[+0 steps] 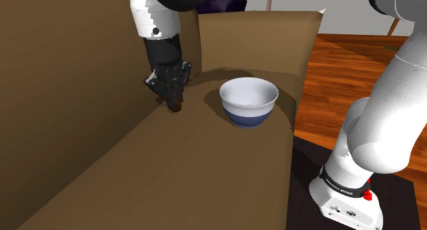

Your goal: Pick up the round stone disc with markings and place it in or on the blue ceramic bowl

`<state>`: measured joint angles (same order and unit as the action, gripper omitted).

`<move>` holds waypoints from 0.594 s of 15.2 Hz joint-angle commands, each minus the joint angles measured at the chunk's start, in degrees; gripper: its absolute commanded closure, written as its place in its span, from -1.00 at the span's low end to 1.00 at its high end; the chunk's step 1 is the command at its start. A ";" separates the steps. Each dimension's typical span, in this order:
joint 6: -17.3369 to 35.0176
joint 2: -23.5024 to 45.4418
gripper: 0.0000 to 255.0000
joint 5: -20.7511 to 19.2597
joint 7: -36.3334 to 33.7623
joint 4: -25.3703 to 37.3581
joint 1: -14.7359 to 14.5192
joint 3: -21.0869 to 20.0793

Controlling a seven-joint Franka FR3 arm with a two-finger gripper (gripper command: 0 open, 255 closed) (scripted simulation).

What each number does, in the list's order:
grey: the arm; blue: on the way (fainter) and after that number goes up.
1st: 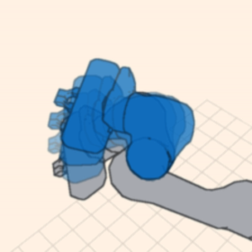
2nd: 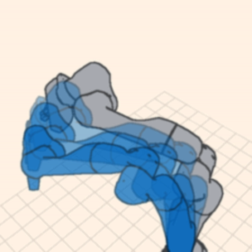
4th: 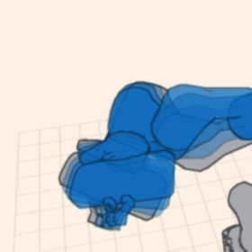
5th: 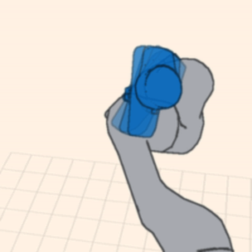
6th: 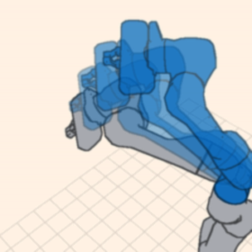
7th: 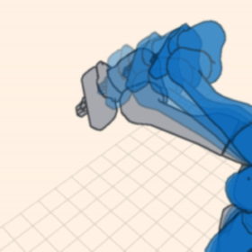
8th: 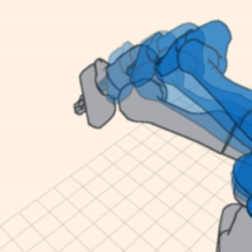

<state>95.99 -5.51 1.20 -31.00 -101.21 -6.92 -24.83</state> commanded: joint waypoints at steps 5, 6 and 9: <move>-4.84 1.13 1.00 -0.47 -0.31 5.85 -0.02 -0.13; -5.65 1.34 1.00 -0.56 -0.37 6.85 -0.03 -0.16; -8.13 2.09 1.00 -0.86 -0.57 10.01 -0.09 -0.28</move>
<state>88.82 -3.84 0.50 -31.41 -92.52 -6.96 -25.02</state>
